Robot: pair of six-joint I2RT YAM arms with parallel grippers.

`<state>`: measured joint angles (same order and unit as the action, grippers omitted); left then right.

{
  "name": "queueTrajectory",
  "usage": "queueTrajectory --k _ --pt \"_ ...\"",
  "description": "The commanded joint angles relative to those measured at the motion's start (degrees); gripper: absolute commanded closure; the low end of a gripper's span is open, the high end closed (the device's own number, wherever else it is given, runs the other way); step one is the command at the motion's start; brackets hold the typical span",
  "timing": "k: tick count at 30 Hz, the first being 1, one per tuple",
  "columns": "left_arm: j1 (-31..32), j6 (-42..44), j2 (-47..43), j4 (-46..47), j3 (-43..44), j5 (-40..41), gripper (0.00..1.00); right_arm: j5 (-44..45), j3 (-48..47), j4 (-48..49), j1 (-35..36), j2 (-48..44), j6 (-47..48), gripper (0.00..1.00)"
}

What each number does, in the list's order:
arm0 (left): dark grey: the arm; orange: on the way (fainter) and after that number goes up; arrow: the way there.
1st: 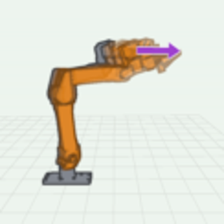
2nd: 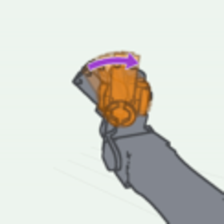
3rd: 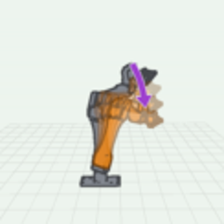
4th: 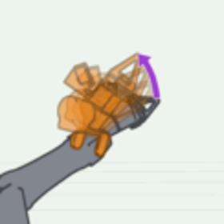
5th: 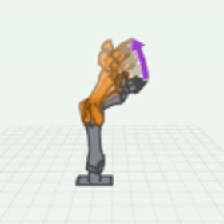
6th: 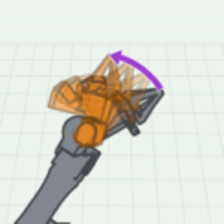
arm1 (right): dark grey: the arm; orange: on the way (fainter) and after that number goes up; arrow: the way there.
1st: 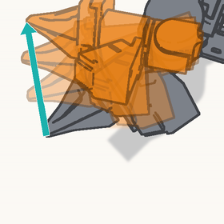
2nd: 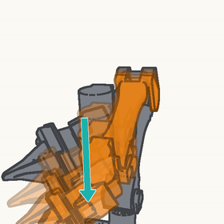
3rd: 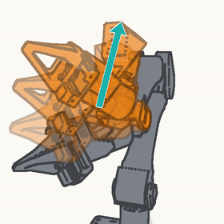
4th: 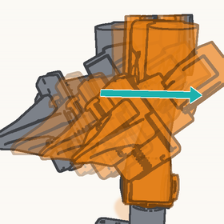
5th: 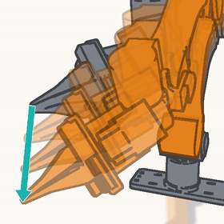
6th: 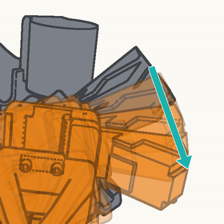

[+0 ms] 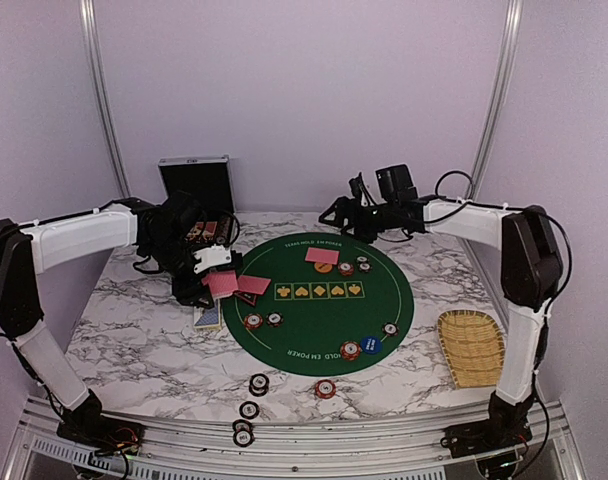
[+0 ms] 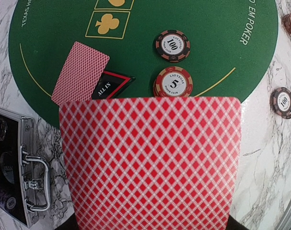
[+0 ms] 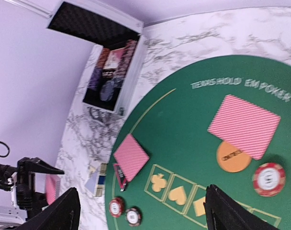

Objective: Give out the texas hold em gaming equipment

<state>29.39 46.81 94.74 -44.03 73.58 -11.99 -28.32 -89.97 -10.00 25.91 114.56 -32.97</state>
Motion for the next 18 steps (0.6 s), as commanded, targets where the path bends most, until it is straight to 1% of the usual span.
queueTrajectory --k 1,3,7,12,18 --pt "0.24 -0.72 -0.66 -0.81 2.46 -1.15 1.0 -9.93 10.73 15.45 5.14 -1.35 -10.26 0.12" --pt "0.23 -1.16 -0.32 -0.9 2.92 -1.25 1.0 -11.93 14.38 21.25 7.04 -2.01 -13.65 0.12" --pt "0.23 -1.81 0.29 -0.96 3.6 -2.21 1.0 -14.51 16.67 26.86 10.62 -1.59 -17.8 0.13" --pt "0.39 -2.66 0.34 -0.92 4.19 -3.07 1.0 -16.36 15.96 30.56 14.49 0.58 -21.23 0.14" --pt "0.58 -3.21 -0.11 -0.96 4.03 -3.31 1.0 -17.2 13.02 33.43 17.15 4.1 -24.02 0.14"
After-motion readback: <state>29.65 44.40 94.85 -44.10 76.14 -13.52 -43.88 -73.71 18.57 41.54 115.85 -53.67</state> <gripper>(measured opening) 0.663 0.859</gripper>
